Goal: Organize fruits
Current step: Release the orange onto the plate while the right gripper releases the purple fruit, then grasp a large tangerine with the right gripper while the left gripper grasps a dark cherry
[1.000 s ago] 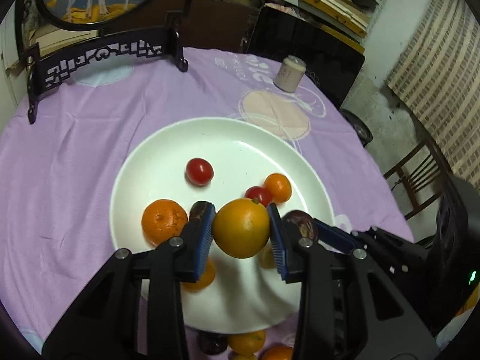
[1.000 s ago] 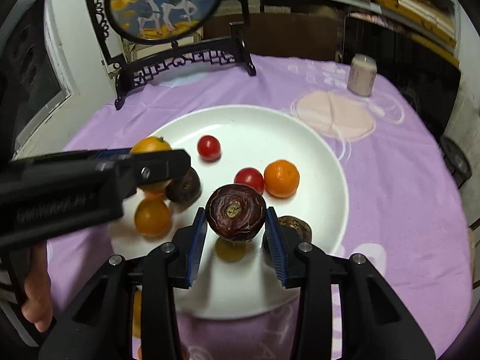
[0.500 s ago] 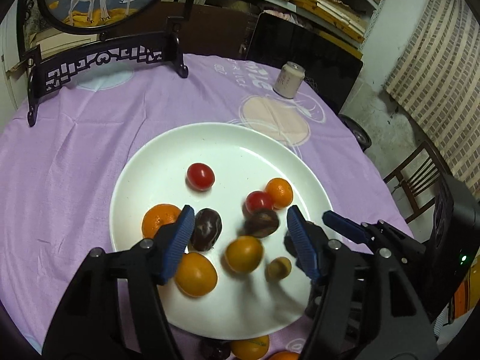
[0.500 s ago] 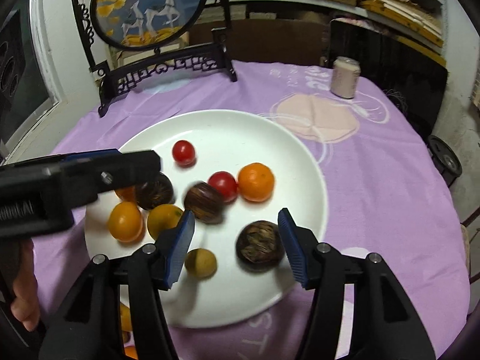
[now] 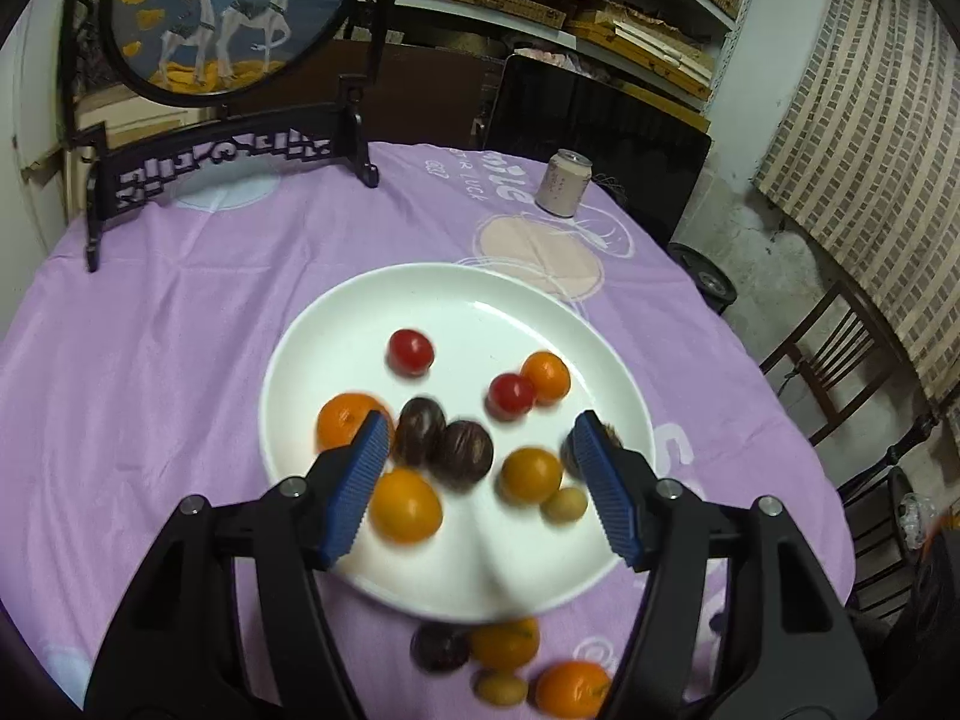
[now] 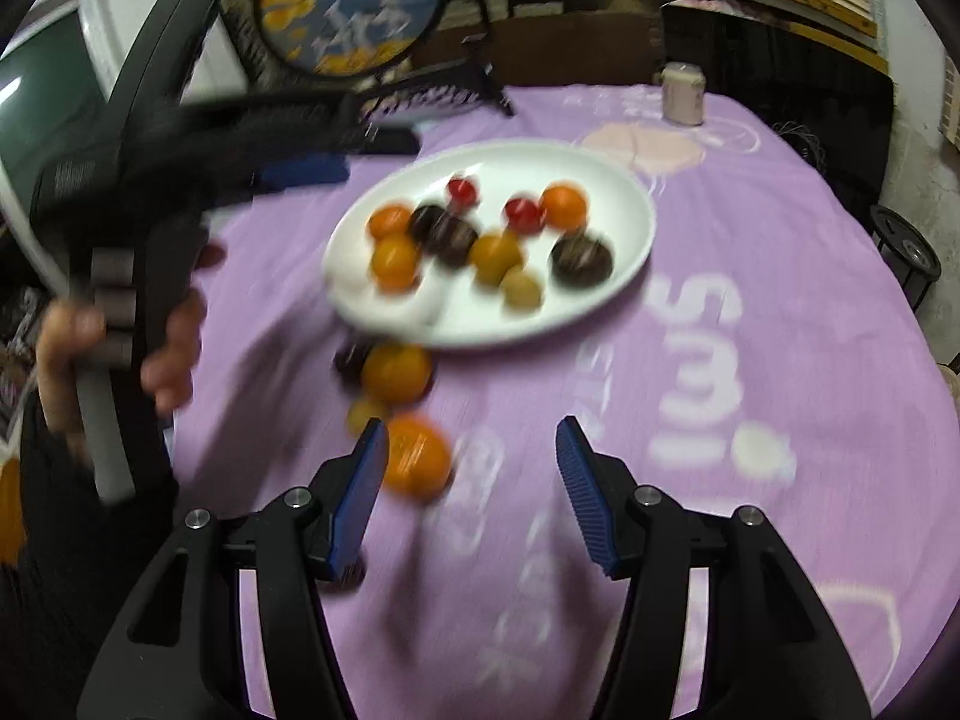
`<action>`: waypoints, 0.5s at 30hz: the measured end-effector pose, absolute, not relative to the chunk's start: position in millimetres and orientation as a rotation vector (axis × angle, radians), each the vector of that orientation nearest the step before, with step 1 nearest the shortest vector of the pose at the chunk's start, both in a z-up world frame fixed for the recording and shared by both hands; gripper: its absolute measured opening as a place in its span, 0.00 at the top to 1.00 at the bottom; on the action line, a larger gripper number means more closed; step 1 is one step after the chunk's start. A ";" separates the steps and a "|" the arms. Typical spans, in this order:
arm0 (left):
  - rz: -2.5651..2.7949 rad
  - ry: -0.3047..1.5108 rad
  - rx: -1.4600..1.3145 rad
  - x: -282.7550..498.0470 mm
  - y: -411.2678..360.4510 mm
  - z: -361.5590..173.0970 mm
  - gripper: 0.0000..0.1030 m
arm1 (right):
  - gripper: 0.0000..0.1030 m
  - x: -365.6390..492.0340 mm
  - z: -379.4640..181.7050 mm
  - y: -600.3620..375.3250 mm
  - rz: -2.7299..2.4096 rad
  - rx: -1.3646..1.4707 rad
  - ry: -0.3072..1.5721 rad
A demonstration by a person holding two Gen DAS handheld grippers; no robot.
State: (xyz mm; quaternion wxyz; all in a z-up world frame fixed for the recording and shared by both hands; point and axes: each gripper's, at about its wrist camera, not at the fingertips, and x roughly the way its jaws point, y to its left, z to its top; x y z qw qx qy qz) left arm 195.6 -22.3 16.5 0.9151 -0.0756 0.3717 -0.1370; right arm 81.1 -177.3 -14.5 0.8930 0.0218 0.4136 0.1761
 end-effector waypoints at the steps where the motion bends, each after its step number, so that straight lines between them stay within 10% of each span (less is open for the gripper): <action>1: -0.288 0.769 -0.161 185.1 -20.0 15.6 0.36 | 0.43 72.8 -17.2 -173.2 0.372 0.031 0.864; 15: -0.262 0.797 -0.212 19.3 58.2 -26.7 0.35 | 0.53 100.1 -61.2 -135.7 0.402 -0.030 0.932</action>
